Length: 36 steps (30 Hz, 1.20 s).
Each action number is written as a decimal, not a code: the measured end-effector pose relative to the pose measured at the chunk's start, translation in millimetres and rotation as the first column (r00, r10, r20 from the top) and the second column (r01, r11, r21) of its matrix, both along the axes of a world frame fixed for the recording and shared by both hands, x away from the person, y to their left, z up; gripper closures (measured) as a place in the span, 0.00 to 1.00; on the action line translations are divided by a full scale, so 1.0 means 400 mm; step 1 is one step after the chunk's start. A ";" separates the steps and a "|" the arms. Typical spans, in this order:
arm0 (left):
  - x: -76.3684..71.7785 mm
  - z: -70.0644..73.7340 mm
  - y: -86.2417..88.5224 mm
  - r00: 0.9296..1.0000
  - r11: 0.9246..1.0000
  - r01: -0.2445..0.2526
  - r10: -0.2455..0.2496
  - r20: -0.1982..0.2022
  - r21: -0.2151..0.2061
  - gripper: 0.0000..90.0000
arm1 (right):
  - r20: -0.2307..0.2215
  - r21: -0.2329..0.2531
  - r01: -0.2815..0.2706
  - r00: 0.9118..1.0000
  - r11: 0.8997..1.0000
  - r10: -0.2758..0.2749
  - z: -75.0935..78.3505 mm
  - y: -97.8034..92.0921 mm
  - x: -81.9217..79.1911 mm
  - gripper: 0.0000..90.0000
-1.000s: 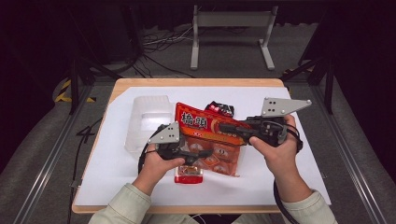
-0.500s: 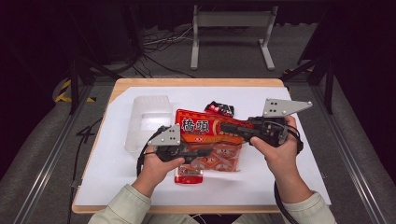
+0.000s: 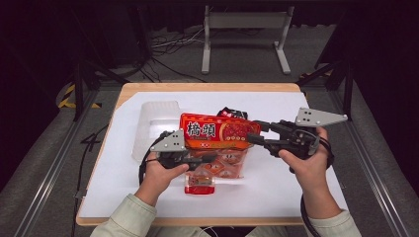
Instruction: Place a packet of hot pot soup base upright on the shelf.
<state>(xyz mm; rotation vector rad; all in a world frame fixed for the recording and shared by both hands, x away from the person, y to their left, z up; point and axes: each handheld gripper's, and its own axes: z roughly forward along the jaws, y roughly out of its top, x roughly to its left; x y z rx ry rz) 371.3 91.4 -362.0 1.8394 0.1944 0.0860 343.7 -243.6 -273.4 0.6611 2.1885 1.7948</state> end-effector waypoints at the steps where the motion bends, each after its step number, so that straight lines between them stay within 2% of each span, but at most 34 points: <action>1: 0.003 0.002 0.010 1.000 1.000 -0.013 0.013 0.000 -0.002 0.79 | -0.001 -0.003 0.015 1.000 1.000 -0.015 -0.007 -0.015 -0.001 0.57; 2: 0.003 0.002 0.010 1.000 1.000 -0.013 0.013 0.000 -0.002 0.79 | -0.001 -0.003 0.015 1.000 1.000 -0.015 -0.007 -0.015 -0.001 0.57; 7: 0.009 0.008 0.026 0.999 0.999 -0.036 0.036 0.004 -0.012 0.79 | -0.015 0.019 0.065 0.998 0.998 -0.064 -0.033 -0.077 -0.006 0.55; 12: 0.009 0.013 0.042 0.999 0.999 -0.046 0.046 0.010 -0.015 0.79 | -0.008 0.007 0.107 0.994 0.994 -0.107 -0.038 -0.109 -0.002 0.52; 19: 0.009 0.025 0.049 0.999 0.998 -0.046 0.046 0.004 -0.032 0.79 | -0.008 0.000 0.142 0.990 0.990 -0.142 -0.048 -0.129 0.007 0.53; 22: 0.010 0.035 0.049 0.999 0.998 -0.046 0.047 0.015 -0.031 0.79 | -0.010 -0.005 0.148 0.989 0.989 -0.148 -0.051 -0.131 0.010 0.53; 25: 0.014 0.056 0.050 0.998 0.998 -0.052 0.053 0.024 -0.044 0.79 | -0.015 -0.016 0.158 0.987 0.987 -0.158 -0.061 -0.134 0.019 0.52; 28: 0.032 0.080 0.050 0.998 0.996 -0.065 0.066 0.016 -0.060 0.79 | -0.018 -0.028 0.173 0.985 0.984 -0.174 -0.069 -0.135 0.026 0.51; 36: 0.082 0.145 0.059 0.990 0.990 -0.131 0.134 0.044 -0.051 0.79 | -0.025 -0.035 0.185 0.982 0.982 -0.186 -0.083 -0.141 0.037 0.50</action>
